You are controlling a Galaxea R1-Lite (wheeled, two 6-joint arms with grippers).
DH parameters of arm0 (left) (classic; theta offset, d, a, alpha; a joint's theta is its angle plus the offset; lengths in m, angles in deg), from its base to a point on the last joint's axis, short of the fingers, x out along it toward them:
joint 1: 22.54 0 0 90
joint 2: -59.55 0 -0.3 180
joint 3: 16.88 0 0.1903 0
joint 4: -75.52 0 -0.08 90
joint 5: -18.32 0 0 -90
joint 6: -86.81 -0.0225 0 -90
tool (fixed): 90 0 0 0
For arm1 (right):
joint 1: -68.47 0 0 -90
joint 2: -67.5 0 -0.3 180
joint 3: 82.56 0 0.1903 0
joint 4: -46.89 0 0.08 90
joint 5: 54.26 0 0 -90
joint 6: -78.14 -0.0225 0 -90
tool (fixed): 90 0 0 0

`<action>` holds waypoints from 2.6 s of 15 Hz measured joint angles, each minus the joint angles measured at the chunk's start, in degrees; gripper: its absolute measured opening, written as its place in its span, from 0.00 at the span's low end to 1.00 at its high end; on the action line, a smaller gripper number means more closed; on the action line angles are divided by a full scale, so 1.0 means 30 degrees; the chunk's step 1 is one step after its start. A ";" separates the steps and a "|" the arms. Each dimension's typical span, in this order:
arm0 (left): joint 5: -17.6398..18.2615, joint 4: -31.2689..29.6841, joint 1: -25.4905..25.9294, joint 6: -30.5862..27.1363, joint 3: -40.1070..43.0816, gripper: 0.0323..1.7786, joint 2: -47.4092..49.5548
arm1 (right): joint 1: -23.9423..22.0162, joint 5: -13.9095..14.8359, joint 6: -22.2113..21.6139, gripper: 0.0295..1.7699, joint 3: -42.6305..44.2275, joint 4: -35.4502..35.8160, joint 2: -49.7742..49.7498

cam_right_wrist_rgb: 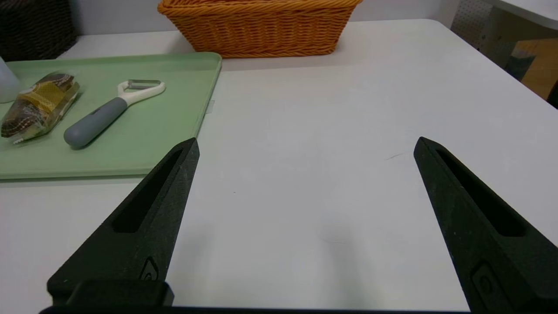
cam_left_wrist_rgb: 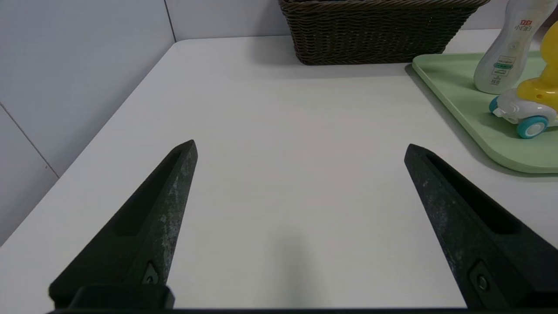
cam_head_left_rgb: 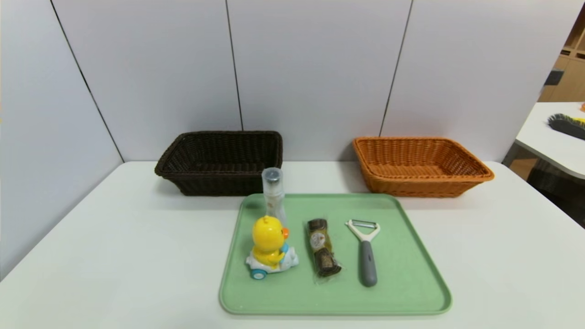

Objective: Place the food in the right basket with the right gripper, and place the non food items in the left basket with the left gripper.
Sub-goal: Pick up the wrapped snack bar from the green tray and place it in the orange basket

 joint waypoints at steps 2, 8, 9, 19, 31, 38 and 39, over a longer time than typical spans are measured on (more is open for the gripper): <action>0.0020 0.0004 0.0000 -0.0028 0.0000 0.95 0.0000 | 0.0000 -0.0016 0.0000 0.96 0.0000 0.0000 0.0000; 0.0004 0.0000 0.0000 -0.0057 0.0000 0.95 0.0000 | 0.0000 0.0000 0.0093 0.96 0.0008 0.0000 0.0000; -0.0016 0.0004 0.0000 -0.0106 0.0000 0.95 0.0000 | 0.0000 -0.0008 0.0093 0.96 0.0016 -0.0008 0.0000; 0.1187 0.5023 0.0000 -0.0561 -0.6754 0.95 -0.2190 | -0.0167 -0.1731 0.1422 0.96 0.8810 -0.5209 0.3580; 0.1373 0.9269 0.0016 0.0289 -2.0058 0.95 -1.6571 | 0.1402 -0.0935 0.1024 0.96 3.5024 -1.6632 2.2813; 0.0610 1.1943 -0.2487 0.2418 -2.1902 0.95 -2.0679 | 0.9557 0.2397 -0.5218 0.96 3.7340 -2.0740 2.9765; -0.0065 1.2117 -0.2938 0.2877 -2.1911 0.95 -2.1045 | 1.0443 0.2629 -0.5624 0.96 3.7368 -2.1199 3.0513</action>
